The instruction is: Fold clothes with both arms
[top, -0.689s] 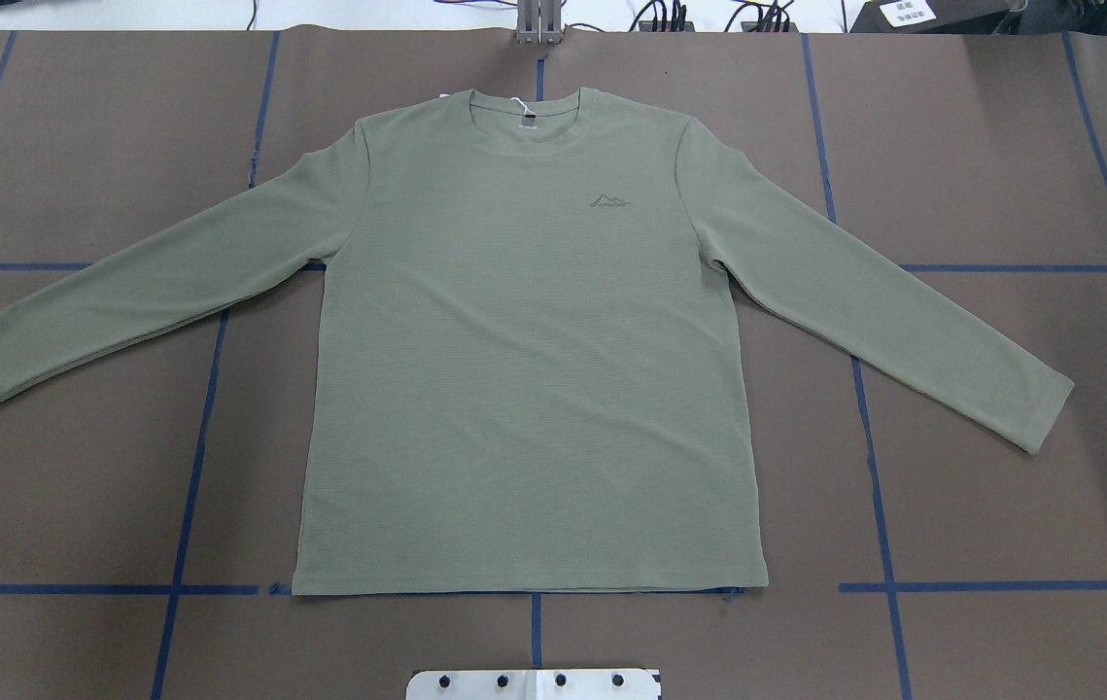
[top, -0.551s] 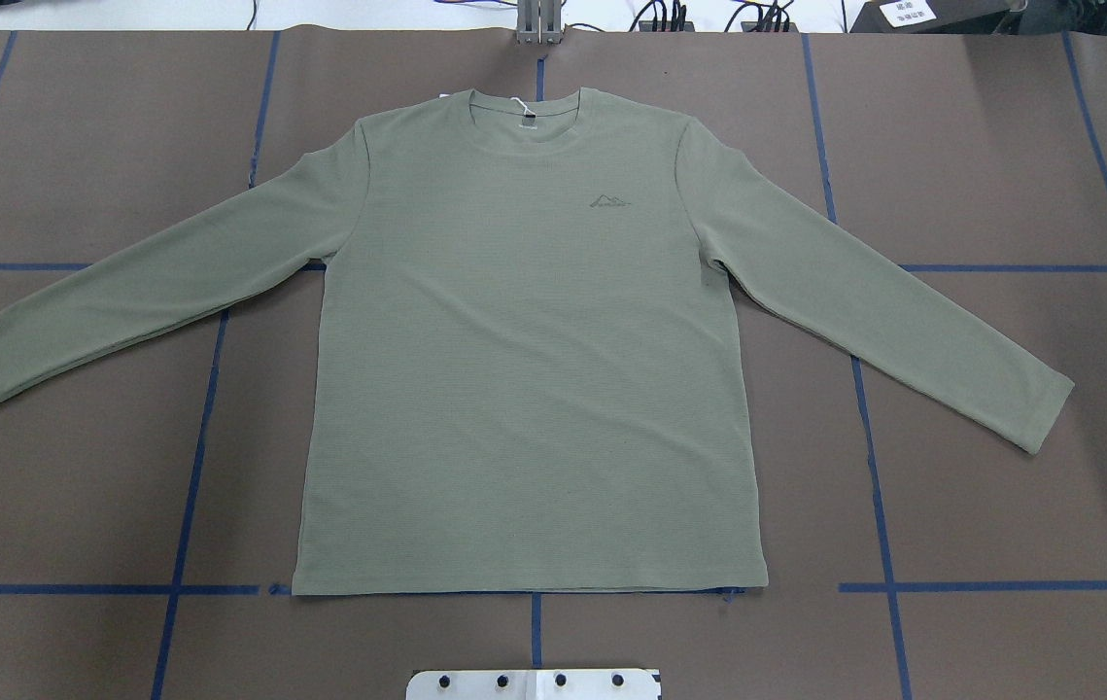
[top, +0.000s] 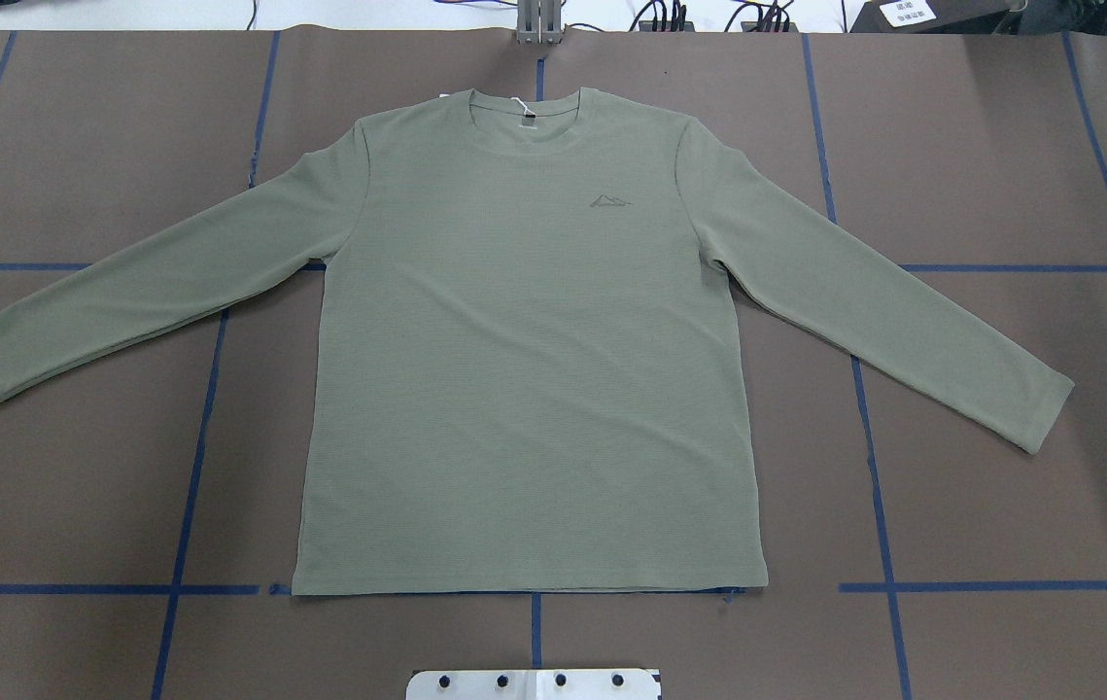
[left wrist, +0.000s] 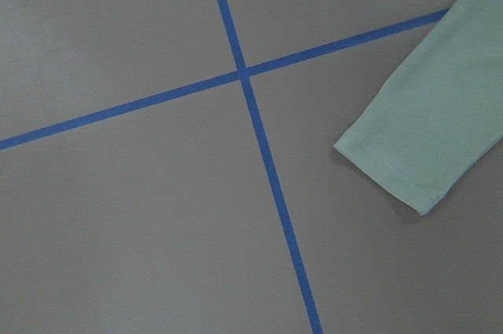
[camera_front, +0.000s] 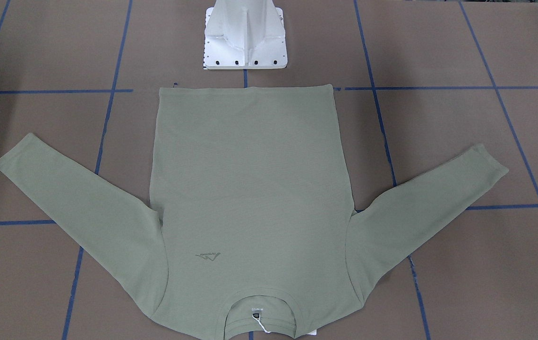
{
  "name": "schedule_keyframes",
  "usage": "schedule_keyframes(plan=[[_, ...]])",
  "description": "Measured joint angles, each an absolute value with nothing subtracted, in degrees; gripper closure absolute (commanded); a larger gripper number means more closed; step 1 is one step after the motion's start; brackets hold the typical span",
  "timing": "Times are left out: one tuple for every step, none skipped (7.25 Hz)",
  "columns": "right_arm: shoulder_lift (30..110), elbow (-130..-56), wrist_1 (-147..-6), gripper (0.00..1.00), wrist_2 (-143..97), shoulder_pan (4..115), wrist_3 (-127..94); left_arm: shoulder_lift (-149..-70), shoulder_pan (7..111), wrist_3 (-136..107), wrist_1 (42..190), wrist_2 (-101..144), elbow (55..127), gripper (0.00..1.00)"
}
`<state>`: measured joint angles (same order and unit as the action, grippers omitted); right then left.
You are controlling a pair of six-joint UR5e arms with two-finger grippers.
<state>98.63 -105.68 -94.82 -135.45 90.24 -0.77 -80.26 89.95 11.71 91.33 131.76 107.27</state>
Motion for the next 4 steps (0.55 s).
schedule_keyframes(plan=[[98.36,-106.6,-94.11,0.0,-136.34,90.16,-0.92,-80.82,89.93,11.7,92.01,131.32,108.27,0.0],[98.14,-107.82,-91.49,0.0,-137.06,90.13,-1.15,-81.16,89.93,11.67,93.58,131.02,109.72,0.0],[98.08,-108.51,-86.55,0.0,-137.36,90.02,-1.32,-81.48,89.96,11.58,95.79,130.96,110.8,0.0],[98.29,-108.5,-81.14,0.0,-137.37,89.92,-2.03,-82.64,90.09,11.39,100.08,131.06,110.41,0.0]])
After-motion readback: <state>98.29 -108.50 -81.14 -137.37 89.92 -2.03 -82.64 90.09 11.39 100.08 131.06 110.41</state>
